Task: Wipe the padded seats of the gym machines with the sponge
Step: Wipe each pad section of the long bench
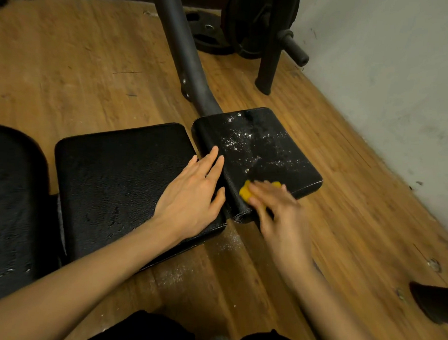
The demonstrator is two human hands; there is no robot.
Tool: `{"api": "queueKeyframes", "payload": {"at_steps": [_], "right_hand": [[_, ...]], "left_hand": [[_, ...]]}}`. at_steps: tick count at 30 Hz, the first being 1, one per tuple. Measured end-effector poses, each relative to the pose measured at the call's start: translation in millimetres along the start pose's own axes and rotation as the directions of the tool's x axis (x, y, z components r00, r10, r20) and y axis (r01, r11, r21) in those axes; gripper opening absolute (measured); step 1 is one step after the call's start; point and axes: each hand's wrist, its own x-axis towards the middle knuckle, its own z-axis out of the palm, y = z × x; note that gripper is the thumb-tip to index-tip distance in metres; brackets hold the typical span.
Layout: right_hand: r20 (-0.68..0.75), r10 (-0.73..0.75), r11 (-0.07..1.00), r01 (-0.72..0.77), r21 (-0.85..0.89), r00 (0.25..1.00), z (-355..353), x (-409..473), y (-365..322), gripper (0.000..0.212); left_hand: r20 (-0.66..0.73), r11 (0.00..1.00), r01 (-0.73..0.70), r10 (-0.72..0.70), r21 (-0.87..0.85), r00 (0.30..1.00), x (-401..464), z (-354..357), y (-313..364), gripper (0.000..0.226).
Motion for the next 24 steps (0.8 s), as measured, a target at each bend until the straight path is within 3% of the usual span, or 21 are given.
{"api": "queueKeyframes", "payload": {"at_steps": [4, 9, 14, 20, 24], "right_hand": [[0.023, -0.147, 0.987, 0.148, -0.057, 0.989, -1, 12, 1, 0.029], [-0.010, 0.028, 0.990, -0.029, -0.134, 1.000, 9, 66, -5, 0.027], [0.044, -0.184, 0.977, 0.187, -0.100, 0.982, -6, 1, -5, 0.028], [0.048, 0.018, 0.990, -0.011, -0.140, 0.999, 10, 74, -14, 0.041], [0.153, -0.067, 0.989, 0.085, -0.117, 0.986, -6, 37, -10, 0.036]], "left_hand": [[-0.005, 1.000, 0.002, -0.002, 0.001, 1.000, 0, 1, 0, 0.063], [0.006, 1.000, 0.000, 0.000, 0.016, 1.000, 0, 1, 0, 0.062], [-0.004, 1.000, -0.001, 0.001, -0.009, 1.000, 0, 1, 0, 0.061], [-0.001, 0.999, -0.027, 0.027, -0.020, 1.000, 2, 3, -4, 0.059], [0.019, 0.997, -0.054, 0.055, -0.055, 0.998, 9, 2, -16, 0.057]]}}
